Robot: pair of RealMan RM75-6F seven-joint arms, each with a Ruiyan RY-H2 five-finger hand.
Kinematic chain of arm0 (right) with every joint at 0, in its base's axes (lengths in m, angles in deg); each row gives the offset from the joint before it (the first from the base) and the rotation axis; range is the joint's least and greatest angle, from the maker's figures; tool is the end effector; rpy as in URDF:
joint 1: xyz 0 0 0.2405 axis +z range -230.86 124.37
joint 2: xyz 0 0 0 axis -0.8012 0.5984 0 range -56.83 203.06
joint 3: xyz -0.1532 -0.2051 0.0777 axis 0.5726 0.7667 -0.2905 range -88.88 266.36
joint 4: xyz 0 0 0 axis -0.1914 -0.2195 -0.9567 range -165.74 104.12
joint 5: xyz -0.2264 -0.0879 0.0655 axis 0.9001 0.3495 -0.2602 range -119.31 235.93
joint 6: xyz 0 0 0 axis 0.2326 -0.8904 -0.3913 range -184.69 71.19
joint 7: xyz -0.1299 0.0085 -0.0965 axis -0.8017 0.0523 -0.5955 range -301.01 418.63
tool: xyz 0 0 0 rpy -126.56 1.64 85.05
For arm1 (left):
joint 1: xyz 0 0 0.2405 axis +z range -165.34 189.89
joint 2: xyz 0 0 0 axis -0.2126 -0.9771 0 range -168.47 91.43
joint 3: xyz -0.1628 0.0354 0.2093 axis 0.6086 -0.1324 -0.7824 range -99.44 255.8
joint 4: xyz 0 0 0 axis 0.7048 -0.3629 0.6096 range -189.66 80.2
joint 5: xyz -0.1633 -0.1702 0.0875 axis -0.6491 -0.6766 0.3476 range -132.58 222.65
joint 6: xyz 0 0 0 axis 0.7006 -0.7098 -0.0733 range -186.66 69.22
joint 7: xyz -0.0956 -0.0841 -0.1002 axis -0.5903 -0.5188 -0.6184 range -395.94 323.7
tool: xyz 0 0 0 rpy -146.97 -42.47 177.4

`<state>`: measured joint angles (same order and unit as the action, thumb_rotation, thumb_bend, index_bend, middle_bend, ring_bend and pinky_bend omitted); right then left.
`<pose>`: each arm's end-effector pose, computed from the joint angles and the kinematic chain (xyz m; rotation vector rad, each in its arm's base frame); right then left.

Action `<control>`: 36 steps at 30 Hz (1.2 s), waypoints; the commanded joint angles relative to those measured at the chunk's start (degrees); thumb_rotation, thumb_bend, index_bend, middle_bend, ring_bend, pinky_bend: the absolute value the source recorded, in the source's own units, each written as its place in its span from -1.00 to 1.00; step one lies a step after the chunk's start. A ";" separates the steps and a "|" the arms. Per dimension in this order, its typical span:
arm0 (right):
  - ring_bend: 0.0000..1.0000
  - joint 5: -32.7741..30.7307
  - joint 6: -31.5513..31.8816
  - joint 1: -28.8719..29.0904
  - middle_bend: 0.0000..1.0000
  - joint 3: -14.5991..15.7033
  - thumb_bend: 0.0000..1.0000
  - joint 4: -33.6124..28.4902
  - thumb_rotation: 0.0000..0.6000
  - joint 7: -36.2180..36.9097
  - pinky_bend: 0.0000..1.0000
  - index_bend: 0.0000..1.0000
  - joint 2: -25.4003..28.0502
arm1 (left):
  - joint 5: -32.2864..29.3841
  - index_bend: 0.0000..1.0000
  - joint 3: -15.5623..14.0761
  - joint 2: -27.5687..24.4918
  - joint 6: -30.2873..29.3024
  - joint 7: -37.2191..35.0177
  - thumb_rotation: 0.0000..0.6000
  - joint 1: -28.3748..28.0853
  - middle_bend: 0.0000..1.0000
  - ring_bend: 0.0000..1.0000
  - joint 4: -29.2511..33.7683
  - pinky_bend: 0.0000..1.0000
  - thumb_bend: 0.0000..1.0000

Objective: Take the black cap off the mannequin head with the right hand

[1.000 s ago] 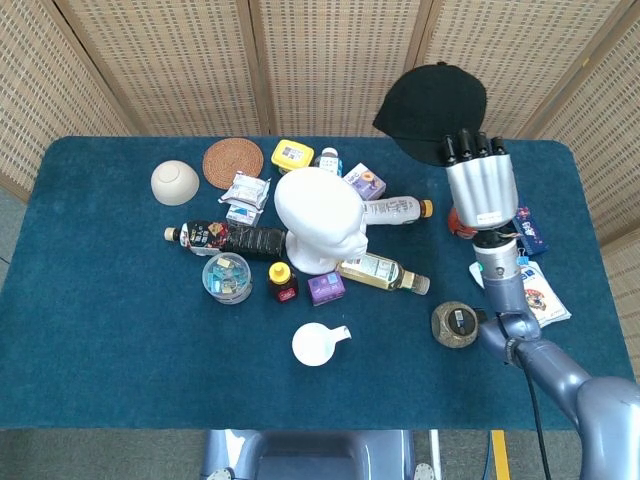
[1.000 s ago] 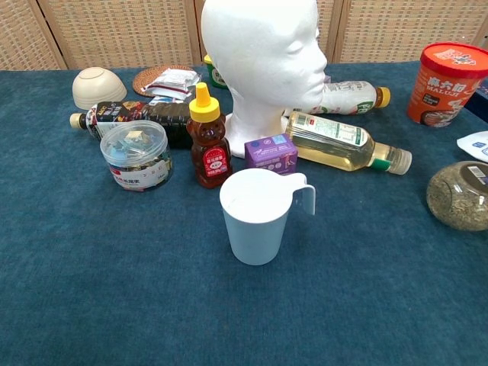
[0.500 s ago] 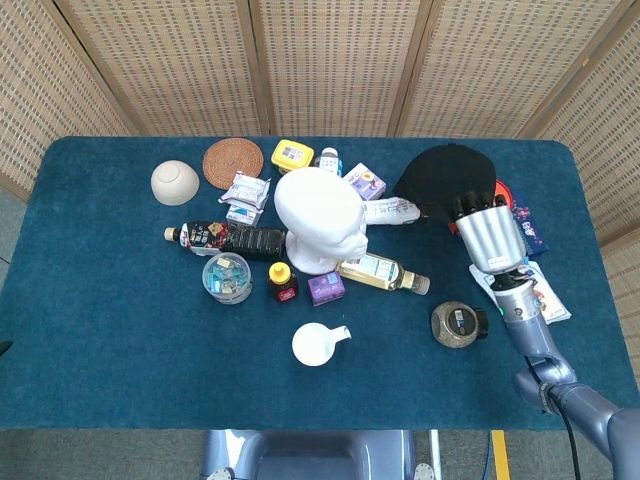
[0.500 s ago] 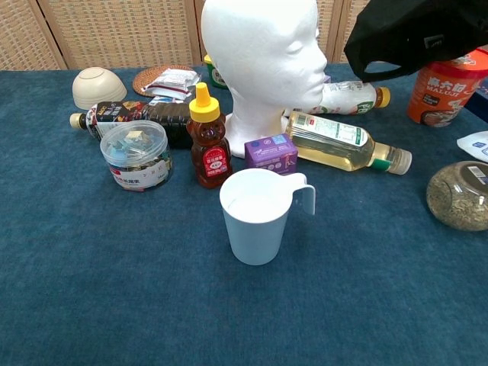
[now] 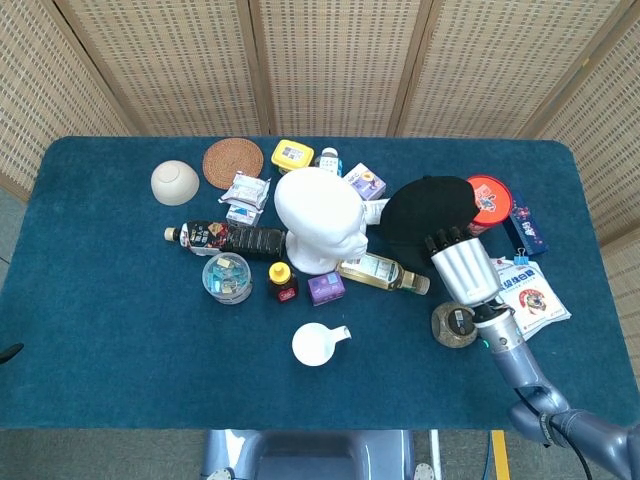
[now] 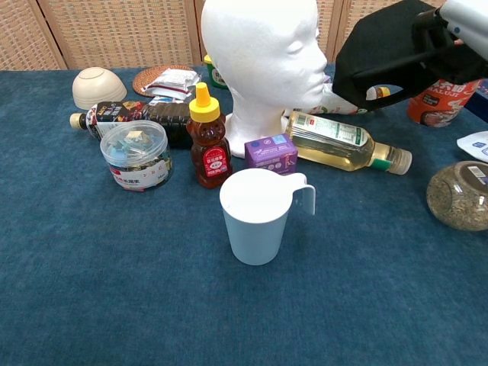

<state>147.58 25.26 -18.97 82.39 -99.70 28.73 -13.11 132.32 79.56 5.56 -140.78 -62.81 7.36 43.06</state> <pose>-0.2107 -0.3707 0.0296 1.6536 -0.0663 0.8909 -0.3429 0.1969 0.2247 -1.3338 -1.1135 -1.0204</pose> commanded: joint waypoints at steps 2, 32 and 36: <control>-0.52 -4.54 -6.16 -2.04 -0.60 1.03 -1.00 -16.03 1.00 -4.99 0.00 -0.85 6.38 | 0.01 -1.00 -0.07 0.00 0.29 -0.06 1.00 -0.15 -1.00 -1.00 0.03 -1.00 -0.84; -0.73 3.57 11.89 -14.81 -0.78 2.48 -1.00 -13.70 1.00 20.03 -0.44 -0.77 14.39 | 2.91 -1.00 -1.70 4.82 -5.78 9.55 1.00 3.14 -1.00 -1.00 2.47 -1.00 -0.84; -0.72 -0.18 15.49 -19.07 -0.79 1.69 -1.00 -12.98 1.00 20.95 -0.47 -0.77 12.60 | 4.39 -1.00 -2.42 7.74 -8.08 10.40 1.00 4.54 -1.00 -1.00 1.31 -1.00 -0.84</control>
<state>149.16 38.78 -35.90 84.35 -113.27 48.67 0.47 136.01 77.54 12.31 -147.95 -52.86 11.19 44.93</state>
